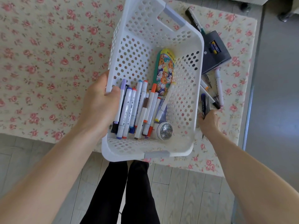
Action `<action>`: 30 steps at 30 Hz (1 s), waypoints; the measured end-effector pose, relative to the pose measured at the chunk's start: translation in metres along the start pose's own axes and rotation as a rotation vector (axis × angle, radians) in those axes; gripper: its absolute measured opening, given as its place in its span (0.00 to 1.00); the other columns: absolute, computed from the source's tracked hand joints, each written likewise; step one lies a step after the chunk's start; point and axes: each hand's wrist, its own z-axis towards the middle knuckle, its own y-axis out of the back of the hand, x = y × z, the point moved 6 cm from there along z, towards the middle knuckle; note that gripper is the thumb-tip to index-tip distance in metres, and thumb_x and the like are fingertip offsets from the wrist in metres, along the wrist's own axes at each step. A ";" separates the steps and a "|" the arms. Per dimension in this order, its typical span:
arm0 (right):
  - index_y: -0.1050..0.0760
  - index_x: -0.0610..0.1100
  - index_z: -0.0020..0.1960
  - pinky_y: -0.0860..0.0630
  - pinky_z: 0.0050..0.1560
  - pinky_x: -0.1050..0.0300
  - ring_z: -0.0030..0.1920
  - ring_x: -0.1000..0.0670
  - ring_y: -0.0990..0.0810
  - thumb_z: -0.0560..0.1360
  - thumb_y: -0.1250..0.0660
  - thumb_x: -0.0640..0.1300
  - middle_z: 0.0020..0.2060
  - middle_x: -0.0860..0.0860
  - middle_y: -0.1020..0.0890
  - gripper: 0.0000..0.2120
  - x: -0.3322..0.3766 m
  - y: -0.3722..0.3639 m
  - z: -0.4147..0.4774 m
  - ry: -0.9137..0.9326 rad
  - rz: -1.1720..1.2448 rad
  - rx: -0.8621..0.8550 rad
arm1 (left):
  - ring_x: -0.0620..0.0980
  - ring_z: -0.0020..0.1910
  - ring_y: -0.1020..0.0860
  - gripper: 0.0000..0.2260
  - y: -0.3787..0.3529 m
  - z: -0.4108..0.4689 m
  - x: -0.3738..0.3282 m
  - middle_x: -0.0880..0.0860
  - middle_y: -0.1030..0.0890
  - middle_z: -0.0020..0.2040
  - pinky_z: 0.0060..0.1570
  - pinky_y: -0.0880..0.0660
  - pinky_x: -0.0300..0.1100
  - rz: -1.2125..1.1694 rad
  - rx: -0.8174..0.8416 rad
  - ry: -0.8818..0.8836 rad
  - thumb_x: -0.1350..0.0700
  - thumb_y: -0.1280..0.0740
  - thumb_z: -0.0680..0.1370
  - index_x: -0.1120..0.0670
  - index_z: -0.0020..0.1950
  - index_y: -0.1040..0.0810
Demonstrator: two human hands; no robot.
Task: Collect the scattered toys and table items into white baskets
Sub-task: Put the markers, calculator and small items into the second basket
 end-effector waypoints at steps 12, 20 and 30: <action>0.39 0.47 0.40 0.32 0.31 0.54 0.33 0.47 0.30 0.77 0.42 0.39 0.32 0.48 0.32 0.09 0.090 0.055 -0.102 0.290 0.501 -0.167 | 0.37 0.21 0.34 0.16 0.014 0.000 -0.008 0.47 0.26 0.37 0.19 0.37 0.28 0.012 -0.025 0.018 0.59 0.45 0.80 0.45 0.65 0.29; 0.35 0.41 0.48 0.29 0.31 0.53 0.34 0.48 0.29 0.77 0.39 0.45 0.38 0.46 0.27 0.08 0.174 -0.022 -0.186 0.322 0.458 0.300 | 0.43 0.32 0.33 0.14 0.031 0.013 0.000 0.49 0.28 0.39 0.25 0.33 0.30 -0.073 -0.008 0.027 0.58 0.43 0.79 0.39 0.57 0.29; 0.25 0.45 0.40 0.31 0.32 0.68 0.30 0.59 0.27 0.77 0.39 0.41 0.31 0.56 0.24 0.07 0.198 0.004 -0.173 0.521 0.431 0.081 | 0.37 0.21 0.35 0.15 0.052 0.047 -0.005 0.43 0.28 0.27 0.20 0.37 0.28 -0.113 -0.010 0.026 0.59 0.42 0.79 0.38 0.43 0.28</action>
